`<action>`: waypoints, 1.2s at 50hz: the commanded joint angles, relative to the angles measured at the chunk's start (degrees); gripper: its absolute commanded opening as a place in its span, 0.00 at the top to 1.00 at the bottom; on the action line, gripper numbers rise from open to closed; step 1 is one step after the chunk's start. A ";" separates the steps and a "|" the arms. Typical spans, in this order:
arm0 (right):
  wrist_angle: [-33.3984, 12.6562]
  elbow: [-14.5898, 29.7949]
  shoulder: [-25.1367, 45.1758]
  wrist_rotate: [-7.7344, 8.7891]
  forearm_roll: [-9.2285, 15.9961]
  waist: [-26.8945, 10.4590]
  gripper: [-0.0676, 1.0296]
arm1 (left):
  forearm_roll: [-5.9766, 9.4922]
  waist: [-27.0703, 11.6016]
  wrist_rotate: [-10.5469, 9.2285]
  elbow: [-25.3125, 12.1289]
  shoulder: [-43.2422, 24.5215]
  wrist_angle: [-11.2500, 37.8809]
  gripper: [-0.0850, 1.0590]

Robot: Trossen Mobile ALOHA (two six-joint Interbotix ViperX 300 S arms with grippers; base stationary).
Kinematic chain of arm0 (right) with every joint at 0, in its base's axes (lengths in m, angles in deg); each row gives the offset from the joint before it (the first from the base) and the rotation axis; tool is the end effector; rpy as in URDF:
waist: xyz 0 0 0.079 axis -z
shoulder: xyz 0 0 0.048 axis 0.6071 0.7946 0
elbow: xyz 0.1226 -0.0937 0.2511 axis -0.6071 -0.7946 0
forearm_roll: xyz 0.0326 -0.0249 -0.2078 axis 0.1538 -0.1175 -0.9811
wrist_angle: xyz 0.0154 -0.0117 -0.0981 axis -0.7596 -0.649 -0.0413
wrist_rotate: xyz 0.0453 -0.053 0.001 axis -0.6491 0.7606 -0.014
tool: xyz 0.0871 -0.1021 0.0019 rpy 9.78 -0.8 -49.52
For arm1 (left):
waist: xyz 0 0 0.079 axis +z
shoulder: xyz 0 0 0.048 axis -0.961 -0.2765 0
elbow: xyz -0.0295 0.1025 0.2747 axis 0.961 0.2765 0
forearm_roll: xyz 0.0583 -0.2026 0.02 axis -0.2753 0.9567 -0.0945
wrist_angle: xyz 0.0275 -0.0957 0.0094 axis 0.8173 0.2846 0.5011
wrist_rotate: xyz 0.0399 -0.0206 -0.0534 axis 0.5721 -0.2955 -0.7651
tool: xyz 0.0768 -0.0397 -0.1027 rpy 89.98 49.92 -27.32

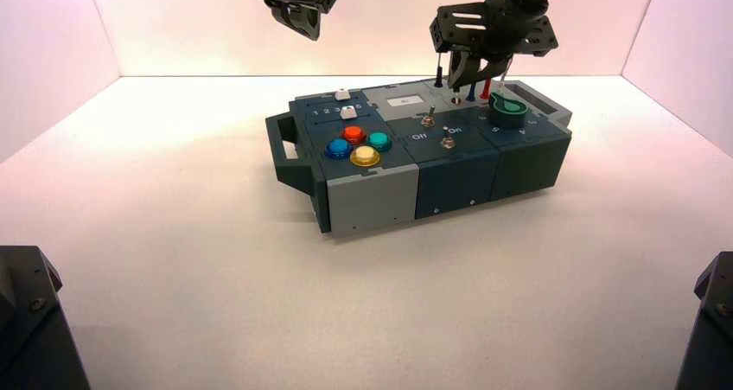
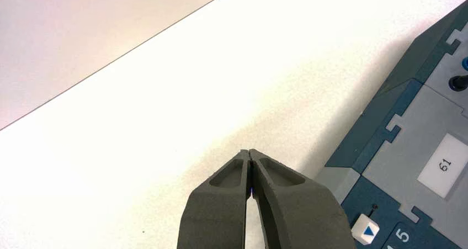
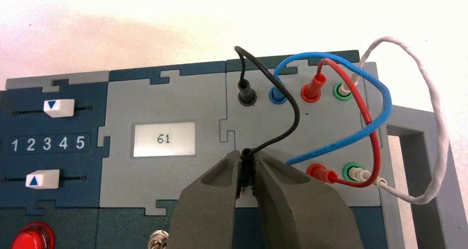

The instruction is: Insert the black wire.

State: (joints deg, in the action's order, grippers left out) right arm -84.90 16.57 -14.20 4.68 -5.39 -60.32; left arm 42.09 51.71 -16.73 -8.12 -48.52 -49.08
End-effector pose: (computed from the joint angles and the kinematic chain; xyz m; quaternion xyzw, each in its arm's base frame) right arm 0.3850 0.1653 0.0134 -0.0125 0.4519 0.1450 0.8801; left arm 0.4672 -0.2061 0.0456 0.1546 0.4264 -0.2433 0.8574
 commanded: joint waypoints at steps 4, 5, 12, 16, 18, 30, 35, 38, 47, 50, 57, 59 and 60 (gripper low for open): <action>0.53 1.14 -1.14 0.00 -0.62 -0.18 0.96 | -0.09 0.35 0.00 -0.53 2.55 -0.53 0.95; 0.53 1.14 -1.14 0.00 -0.62 -0.18 0.96 | -0.09 0.35 0.00 -0.53 2.55 -0.53 0.95; 0.44 1.67 -1.32 0.00 -0.88 -0.18 0.96 | -0.09 0.35 0.00 -0.62 2.46 -0.62 0.95; 0.44 1.93 -1.32 0.00 -0.97 -0.18 0.96 | -0.09 0.35 0.00 -0.79 2.37 -0.62 0.95; 0.44 2.11 -1.32 0.00 -1.05 -0.18 0.96 | -0.09 0.35 0.00 -0.79 2.37 -0.62 0.95; 0.00 2.90 -1.32 0.00 -1.41 -0.09 0.96 | -0.09 0.35 0.09 -0.88 2.11 -0.70 0.95; 0.00 2.90 -1.23 0.00 -1.67 -0.09 0.96 | -0.09 0.35 0.09 -0.88 2.11 -0.70 0.95; 0.00 2.90 -1.14 0.00 -1.93 0.18 0.96 | -0.09 0.44 0.09 -0.97 2.11 -0.88 0.95; 0.00 2.90 -1.05 0.00 -2.46 0.26 0.96 | -0.09 0.44 0.09 -0.97 2.11 -0.97 0.95; 0.18 2.90 -0.97 0.00 -2.64 0.18 0.96 | -0.09 0.44 0.09 -0.97 2.11 -0.97 0.95; 0.35 2.90 -0.70 0.00 -2.72 0.26 0.96 | -0.09 0.53 0.09 -0.97 2.11 -1.14 0.95; 0.44 2.90 -0.62 0.00 -2.72 0.26 0.96 | -0.09 0.53 0.09 -0.97 2.20 -1.14 0.95; 0.44 2.90 -0.53 -0.09 -2.72 0.18 0.96 | -0.09 0.44 0.09 -0.97 2.20 -1.14 0.95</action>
State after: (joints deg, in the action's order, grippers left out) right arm -85.08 18.06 -14.11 4.68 -7.94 -60.14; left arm 42.09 51.71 -16.73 -8.12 -48.52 -49.61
